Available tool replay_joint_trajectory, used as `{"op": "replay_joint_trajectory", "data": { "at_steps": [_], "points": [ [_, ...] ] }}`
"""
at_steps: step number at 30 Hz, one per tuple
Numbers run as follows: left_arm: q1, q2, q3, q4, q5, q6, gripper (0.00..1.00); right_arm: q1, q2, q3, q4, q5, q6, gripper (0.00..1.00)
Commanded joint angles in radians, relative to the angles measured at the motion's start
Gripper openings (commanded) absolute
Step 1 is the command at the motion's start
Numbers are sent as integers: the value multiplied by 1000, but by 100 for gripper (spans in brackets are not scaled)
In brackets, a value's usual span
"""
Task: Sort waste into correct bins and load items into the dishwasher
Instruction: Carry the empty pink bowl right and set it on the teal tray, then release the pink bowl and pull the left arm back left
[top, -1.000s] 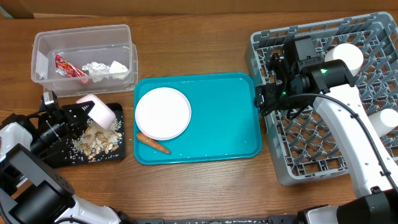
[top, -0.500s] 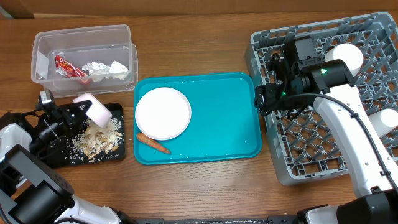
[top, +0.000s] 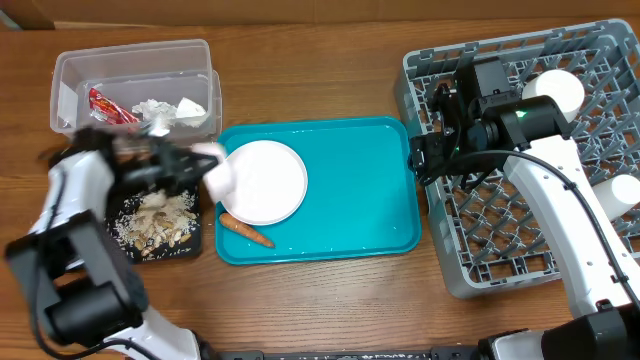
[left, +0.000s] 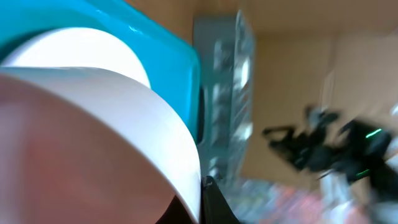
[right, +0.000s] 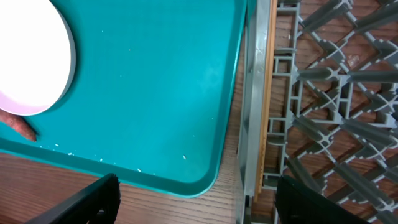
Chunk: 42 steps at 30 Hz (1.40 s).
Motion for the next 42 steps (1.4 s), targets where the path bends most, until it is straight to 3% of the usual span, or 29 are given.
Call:
{"op": "replay_joint_trajectory", "data": {
  "at_steps": [1,7,10,20,25,37,42],
  "points": [
    [-167,-7,106,25,-199,-53,4,-3,-8,0,10,16,-4,82],
    [-493,-7,193,206,-550,-245,4,-3,-8,0,12,17,-3,82],
    [-637,-6,192,266,-723,-285,4,-3,-8,0,17,17,-3,82],
    [-974,11,192,356,-1147,-294,4,-3,-8,0,20,16,1,82],
    [-1008,48,192,372,-1155,-311,6,-3,-8,0,20,13,5,82],
    [-1007,97,194,381,-1132,-307,31,-3,-8,0,21,13,5,82],
    [-972,63,239,311,-1130,-314,40,-3,-8,0,36,14,5,82]
  ]
}}
